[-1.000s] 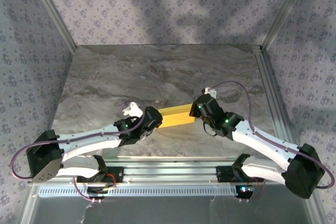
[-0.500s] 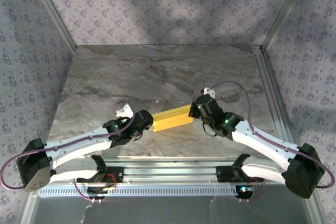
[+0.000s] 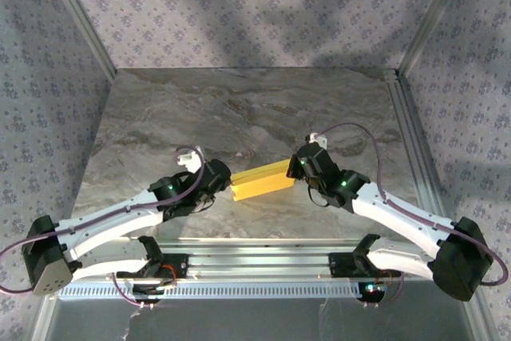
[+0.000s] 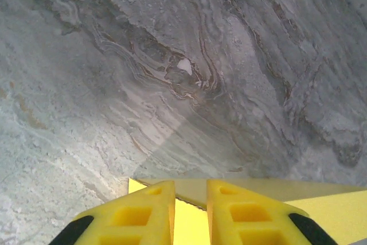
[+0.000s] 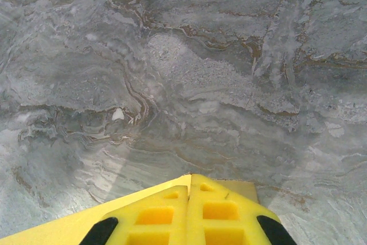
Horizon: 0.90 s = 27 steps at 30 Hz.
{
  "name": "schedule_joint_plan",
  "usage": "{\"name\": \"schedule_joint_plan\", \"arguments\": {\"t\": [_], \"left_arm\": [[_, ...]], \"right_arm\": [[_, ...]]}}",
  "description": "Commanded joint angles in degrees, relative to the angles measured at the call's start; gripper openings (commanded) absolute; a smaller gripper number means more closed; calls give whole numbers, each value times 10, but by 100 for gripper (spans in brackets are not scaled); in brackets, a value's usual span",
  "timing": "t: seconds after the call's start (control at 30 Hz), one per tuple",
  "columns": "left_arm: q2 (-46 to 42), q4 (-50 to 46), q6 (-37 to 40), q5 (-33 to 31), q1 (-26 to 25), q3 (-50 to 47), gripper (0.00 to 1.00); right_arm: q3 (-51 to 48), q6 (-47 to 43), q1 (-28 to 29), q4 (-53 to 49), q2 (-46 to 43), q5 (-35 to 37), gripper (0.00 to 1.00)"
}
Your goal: Fold the paper box
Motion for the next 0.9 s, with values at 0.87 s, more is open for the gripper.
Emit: {"name": "schedule_joint_plan", "arguments": {"t": [0.87], "left_arm": [[96, -21, 74, -152, -77, 20, 9]], "right_arm": [[-2, -8, 1, -79, 15, -4, 3]]}}
